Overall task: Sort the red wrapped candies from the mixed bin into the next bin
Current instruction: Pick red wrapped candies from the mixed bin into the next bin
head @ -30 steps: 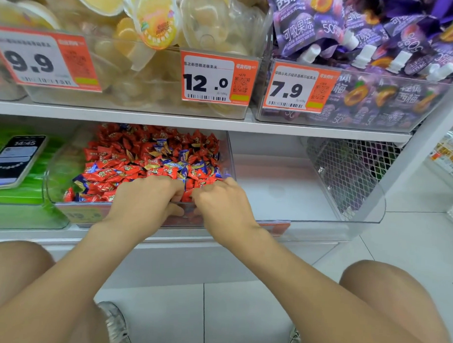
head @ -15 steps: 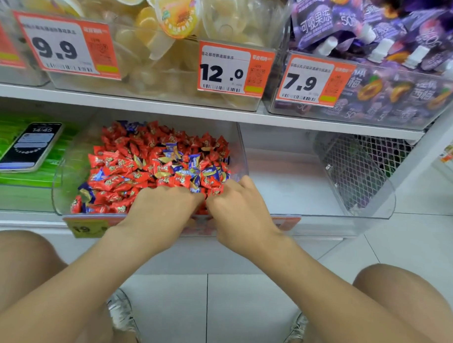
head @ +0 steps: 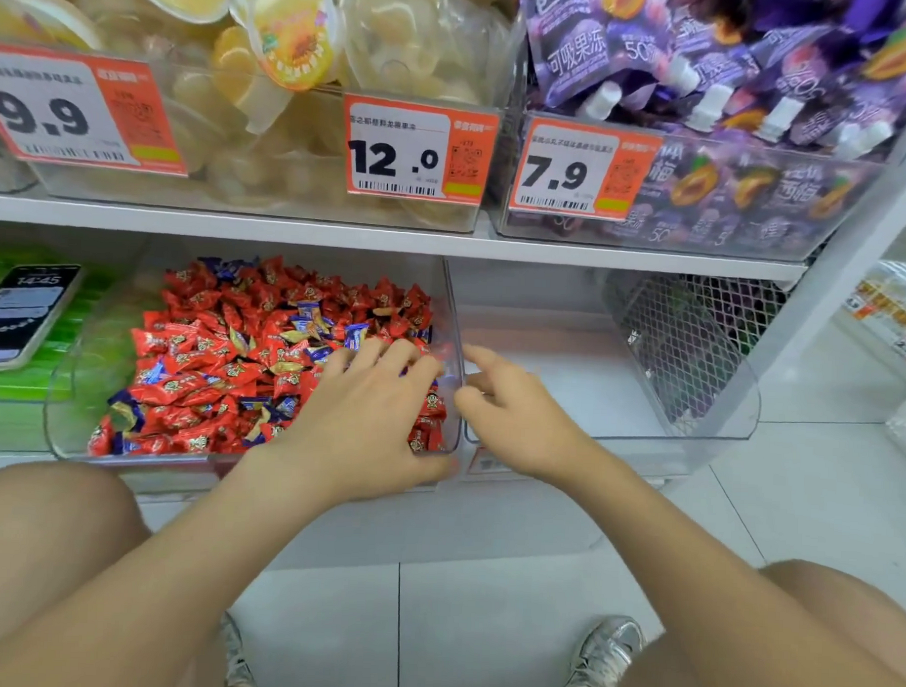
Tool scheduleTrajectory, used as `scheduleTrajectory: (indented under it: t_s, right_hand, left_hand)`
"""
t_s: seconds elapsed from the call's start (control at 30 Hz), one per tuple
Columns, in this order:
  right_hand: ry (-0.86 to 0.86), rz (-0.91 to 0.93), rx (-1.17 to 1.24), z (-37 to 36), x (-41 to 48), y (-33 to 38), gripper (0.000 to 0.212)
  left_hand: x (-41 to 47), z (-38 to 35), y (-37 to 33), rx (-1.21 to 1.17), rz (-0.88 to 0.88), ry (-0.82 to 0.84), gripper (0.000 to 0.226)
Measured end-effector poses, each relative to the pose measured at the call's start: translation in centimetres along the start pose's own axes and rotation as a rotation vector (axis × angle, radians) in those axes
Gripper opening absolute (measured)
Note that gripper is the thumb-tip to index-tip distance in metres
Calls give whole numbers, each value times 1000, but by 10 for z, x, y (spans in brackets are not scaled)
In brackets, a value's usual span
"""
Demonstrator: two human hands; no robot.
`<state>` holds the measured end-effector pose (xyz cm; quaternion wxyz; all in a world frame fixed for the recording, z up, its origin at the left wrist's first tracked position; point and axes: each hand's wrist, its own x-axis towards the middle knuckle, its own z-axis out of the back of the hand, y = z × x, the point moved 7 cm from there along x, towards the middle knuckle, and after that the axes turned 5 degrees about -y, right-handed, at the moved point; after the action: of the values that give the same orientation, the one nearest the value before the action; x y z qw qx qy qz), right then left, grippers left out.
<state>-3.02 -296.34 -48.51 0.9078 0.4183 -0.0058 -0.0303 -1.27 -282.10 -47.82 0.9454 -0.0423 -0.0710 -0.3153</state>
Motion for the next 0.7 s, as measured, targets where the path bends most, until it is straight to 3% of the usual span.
scheduleTrajectory:
  t_s: [0.17, 0.27, 0.37, 0.43, 0.53, 0.6, 0.7]
  right_hand:
    - [-37, 117, -64, -19, -2, 6, 33]
    - [-14, 106, -83, -22, -7, 7, 33]
    - [25, 108, -145, -16, -2, 8, 22]
    - [-51, 108, -198, -3, 3, 12, 33]
    - [-194, 80, -254, 15, 5, 17, 38]
    - [-224, 74, -267, 21, 4, 18, 39]
    - [-232, 51, -262, 27, 4, 13, 36]
  left_hand:
    - [-6, -10, 18, 20, 43, 119, 115]
    - [-8, -13, 28, -85, 45, 239, 115]
    - [-1, -3, 31, -188, 42, 214, 89]
    - [7, 3, 29, -166, -34, 129, 72]
    - [20, -12, 21, -221, -138, 228, 63]
    - [29, -24, 15, -155, -181, 293, 56]
    - [38, -27, 9, -5, -163, 235, 38]
